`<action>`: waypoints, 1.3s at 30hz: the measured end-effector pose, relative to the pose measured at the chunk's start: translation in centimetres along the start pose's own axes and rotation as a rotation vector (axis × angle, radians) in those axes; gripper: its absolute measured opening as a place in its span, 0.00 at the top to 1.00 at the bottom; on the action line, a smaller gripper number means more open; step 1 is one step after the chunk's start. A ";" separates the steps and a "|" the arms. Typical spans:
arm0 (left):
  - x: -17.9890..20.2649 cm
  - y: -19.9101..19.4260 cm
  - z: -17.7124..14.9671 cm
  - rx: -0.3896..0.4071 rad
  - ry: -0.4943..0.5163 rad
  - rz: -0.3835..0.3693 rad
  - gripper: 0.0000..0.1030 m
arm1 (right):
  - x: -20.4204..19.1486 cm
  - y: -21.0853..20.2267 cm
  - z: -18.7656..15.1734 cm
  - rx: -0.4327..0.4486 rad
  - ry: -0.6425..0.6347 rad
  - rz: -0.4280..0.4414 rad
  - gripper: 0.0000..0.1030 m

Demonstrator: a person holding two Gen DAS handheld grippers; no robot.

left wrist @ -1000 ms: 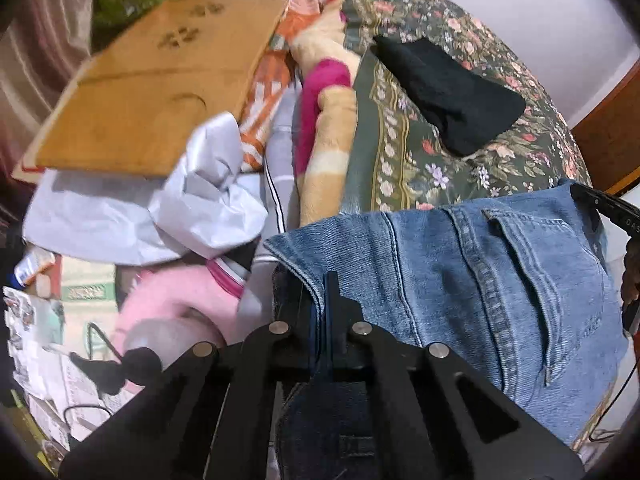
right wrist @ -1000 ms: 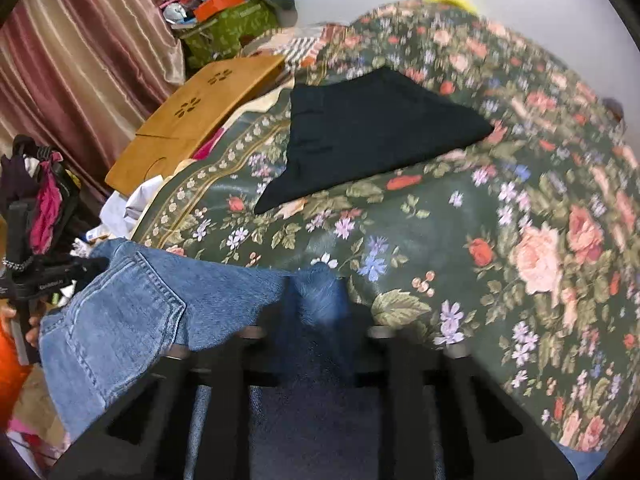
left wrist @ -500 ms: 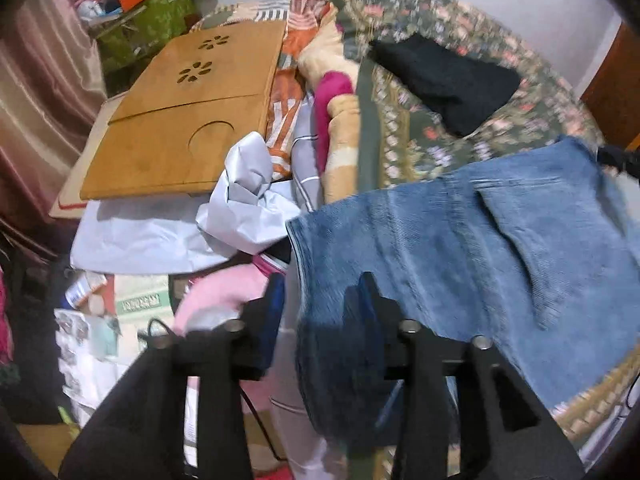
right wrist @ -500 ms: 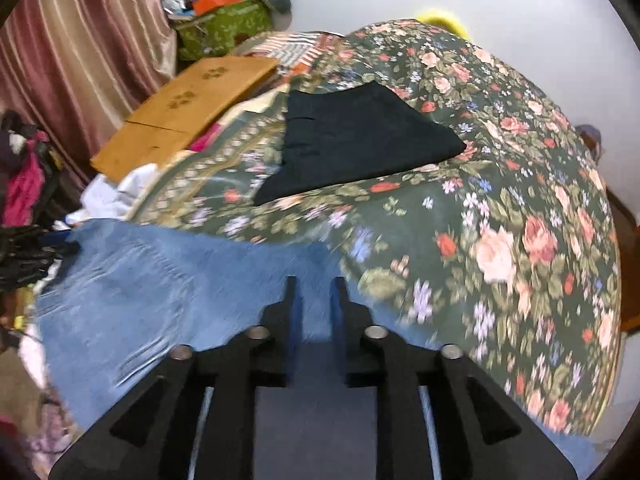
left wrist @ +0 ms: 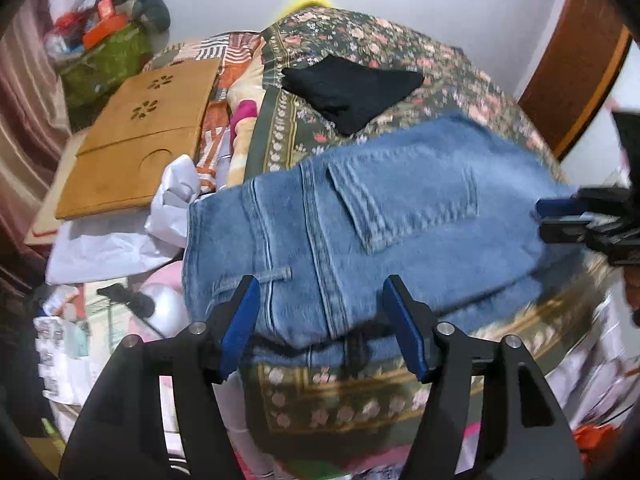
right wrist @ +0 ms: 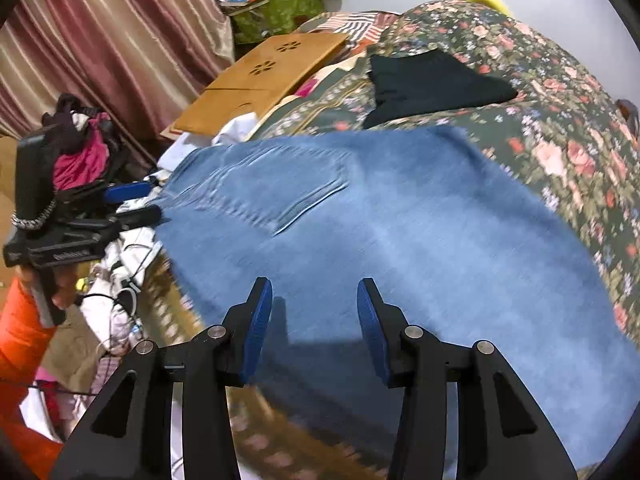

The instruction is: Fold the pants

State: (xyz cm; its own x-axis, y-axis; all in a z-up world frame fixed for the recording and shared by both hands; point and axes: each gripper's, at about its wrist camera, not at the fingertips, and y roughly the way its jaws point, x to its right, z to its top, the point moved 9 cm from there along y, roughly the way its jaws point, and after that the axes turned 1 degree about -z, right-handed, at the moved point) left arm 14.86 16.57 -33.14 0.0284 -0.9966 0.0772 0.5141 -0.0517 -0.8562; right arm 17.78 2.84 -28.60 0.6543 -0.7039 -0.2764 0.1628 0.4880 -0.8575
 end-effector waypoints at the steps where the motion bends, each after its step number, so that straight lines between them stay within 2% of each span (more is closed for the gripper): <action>1: 0.2 0.1 -0.6 -0.002 0.021 0.021 0.37 | -0.5 0.0 -0.2 0.004 -0.005 0.004 0.57; 6: 1.1 0.5 -2.2 0.003 0.111 0.111 0.32 | -3.7 1.2 0.0 0.022 -0.120 -0.023 0.49; 10: 1.6 1.0 -2.4 0.018 0.182 0.173 0.31 | -5.9 2.7 0.4 0.024 -0.222 -0.045 0.49; 15: 1.8 1.5 -1.5 0.060 0.231 0.210 0.32 | -7.2 5.1 0.5 -0.004 -0.271 -0.059 0.49; 17: 1.9 1.7 -1.1 0.064 0.229 0.191 0.38 | -7.4 5.7 0.5 -0.004 -0.294 -0.084 0.49; 19: 2.0 2.1 -0.9 0.039 0.186 0.098 0.61 | -7.6 6.2 0.6 0.001 -0.308 -0.104 0.49; 22: 1.8 2.2 -0.6 0.022 0.136 0.049 0.69 | -7.7 6.6 1.0 0.018 -0.323 -0.110 0.51; 23: 1.8 2.2 -0.6 0.021 0.129 0.038 0.70 | -7.8 6.7 1.2 0.029 -0.331 -0.107 0.57; 24: 1.8 2.2 -0.7 0.017 0.124 0.027 0.72 | -7.8 6.7 1.3 0.036 -0.335 -0.097 0.74; 25: 1.8 2.2 -0.9 0.012 0.121 0.015 0.75 | -8.0 6.9 1.4 0.031 -0.329 -0.083 0.82; 27: 1.8 2.1 -1.2 0.006 0.122 0.005 0.78 | -8.1 7.0 1.5 0.025 -0.278 -0.017 0.91; 33: 1.8 2.1 -2.9 -0.044 0.080 -0.057 0.81 | -9.2 6.6 0.3 -0.021 -0.258 0.068 0.94; 35: 1.8 2.4 -3.7 -0.062 0.070 -0.063 0.81 | -9.4 6.9 -0.3 -0.037 -0.272 0.063 0.94; 39: 2.0 1.5 -3.6 -0.056 0.055 -0.044 0.80 | -8.6 5.9 -0.4 -0.041 -0.211 0.075 0.87</action>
State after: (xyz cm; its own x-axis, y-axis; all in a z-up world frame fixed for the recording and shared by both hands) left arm 12.62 14.31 -36.07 -0.0413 -0.9952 0.0889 0.4648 -0.0979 -0.8800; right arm 12.79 11.61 -31.44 0.8039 -0.5412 -0.2465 0.0810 0.5104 -0.8561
